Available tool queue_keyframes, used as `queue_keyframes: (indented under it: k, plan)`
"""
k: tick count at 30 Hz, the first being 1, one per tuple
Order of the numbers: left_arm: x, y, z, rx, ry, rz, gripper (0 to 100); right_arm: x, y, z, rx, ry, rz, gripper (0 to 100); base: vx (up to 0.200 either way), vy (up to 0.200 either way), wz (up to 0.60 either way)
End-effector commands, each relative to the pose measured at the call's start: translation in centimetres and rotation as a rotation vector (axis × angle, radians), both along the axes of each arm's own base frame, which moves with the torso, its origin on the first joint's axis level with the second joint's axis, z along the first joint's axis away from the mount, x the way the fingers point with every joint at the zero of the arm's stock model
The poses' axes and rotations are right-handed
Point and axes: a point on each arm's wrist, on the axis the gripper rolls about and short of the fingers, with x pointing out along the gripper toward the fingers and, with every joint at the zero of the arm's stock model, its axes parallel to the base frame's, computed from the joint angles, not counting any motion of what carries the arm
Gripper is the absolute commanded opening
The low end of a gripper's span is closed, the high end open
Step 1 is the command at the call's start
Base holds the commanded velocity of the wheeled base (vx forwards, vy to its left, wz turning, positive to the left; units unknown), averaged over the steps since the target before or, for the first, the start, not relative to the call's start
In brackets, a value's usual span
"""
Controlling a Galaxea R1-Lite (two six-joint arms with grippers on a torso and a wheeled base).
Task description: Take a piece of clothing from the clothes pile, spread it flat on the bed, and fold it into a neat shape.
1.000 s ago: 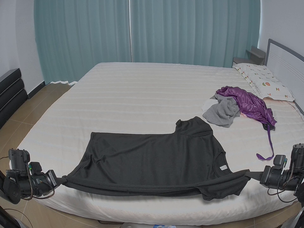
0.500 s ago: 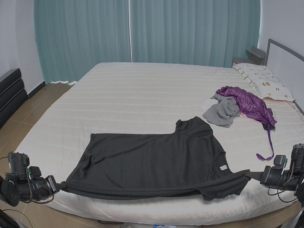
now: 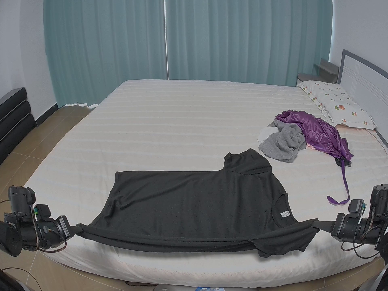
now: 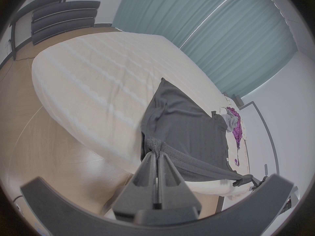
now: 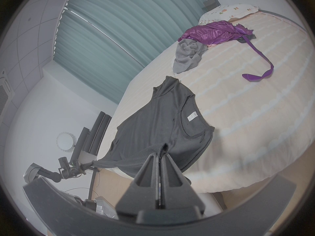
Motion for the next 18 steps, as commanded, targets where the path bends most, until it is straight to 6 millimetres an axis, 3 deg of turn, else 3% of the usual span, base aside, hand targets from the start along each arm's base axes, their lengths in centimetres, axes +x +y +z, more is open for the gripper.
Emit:
queue_keyframes:
  k: [1, 18]
  plan:
    - [1.9, 0.4, 0.1, -0.002, -0.002, 0.005, 0, 0.8, 0.1, -0.1, -0.002, 0.01, 0.004, 0, 0.0, 0.0, 0.0]
    - [8.1, -0.1, -1.6, -0.011, 0.045, -0.026, 0, 7.1, 0.3, -2.1, -0.023, 0.068, -0.019, 0, 0.0, 0.0, 0.0]
